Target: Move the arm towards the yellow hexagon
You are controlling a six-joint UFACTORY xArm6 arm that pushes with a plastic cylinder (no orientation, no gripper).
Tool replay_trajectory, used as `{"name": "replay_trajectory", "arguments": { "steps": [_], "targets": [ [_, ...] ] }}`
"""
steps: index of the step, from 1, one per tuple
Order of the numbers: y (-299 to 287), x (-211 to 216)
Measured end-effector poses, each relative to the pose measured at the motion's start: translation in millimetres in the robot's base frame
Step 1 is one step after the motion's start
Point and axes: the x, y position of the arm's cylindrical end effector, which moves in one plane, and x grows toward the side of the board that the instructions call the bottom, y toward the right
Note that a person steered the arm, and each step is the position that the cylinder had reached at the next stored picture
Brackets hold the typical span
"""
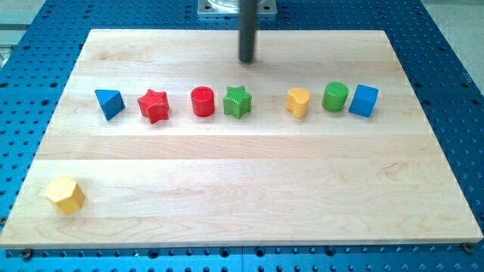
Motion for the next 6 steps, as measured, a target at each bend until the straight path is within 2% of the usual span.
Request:
{"name": "replay_trajectory", "arguments": {
  "steps": [1, 2, 3, 4, 5, 6],
  "targets": [
    [-63, -1],
    [-103, 41],
    [-175, 89],
    [-202, 103],
    [-262, 125],
    [-277, 207]
  ]
}}
